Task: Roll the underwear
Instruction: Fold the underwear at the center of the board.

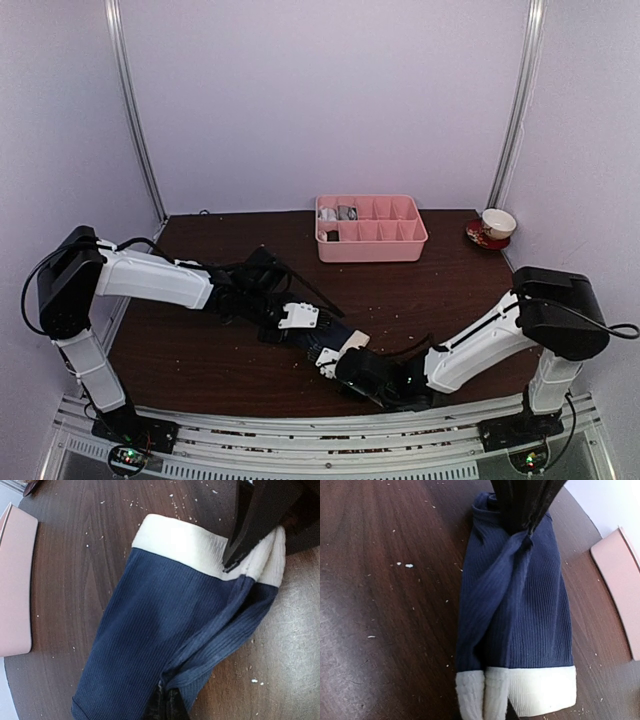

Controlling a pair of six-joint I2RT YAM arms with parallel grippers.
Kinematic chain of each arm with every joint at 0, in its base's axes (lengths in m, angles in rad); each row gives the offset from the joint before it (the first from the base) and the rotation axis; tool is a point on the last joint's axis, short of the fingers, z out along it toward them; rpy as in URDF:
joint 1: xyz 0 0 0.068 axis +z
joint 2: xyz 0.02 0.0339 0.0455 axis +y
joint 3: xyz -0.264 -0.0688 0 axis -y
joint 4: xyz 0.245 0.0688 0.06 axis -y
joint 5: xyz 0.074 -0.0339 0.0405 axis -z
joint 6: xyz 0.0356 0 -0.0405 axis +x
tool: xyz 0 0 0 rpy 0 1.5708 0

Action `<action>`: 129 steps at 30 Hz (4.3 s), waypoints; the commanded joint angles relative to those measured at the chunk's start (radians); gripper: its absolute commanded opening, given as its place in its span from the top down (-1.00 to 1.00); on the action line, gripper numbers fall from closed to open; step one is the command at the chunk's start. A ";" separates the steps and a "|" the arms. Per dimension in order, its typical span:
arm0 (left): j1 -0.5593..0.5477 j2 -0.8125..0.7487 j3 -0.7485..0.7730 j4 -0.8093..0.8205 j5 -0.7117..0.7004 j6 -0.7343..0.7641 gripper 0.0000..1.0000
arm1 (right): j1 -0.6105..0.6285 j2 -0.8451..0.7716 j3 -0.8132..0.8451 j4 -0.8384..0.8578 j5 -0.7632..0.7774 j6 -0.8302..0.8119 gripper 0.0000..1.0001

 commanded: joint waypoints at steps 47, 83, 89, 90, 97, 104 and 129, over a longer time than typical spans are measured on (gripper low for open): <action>0.111 -0.021 0.091 -0.053 0.156 0.006 -0.96 | -0.377 -0.033 -0.196 0.126 -0.859 0.723 1.00; 0.217 0.328 0.345 -0.158 0.158 -0.065 0.20 | -0.470 0.058 -0.315 0.421 -1.014 0.941 1.00; 0.217 0.333 0.322 -0.099 0.069 -0.110 0.21 | -0.470 0.041 -0.310 0.397 -1.017 0.941 1.00; 0.217 0.336 0.321 -0.098 0.063 -0.111 0.21 | -0.471 0.034 -0.308 0.383 -1.010 0.939 0.96; 0.216 0.342 0.312 -0.098 0.064 -0.103 0.30 | -0.470 -0.047 -0.282 0.317 -0.989 0.900 0.64; 0.217 0.342 0.316 -0.110 0.077 -0.094 0.32 | -0.469 -0.108 -0.244 0.232 -0.954 0.852 0.60; 0.217 0.341 0.317 -0.126 0.091 -0.081 0.40 | -0.469 -0.234 -0.168 0.127 -0.841 0.802 0.49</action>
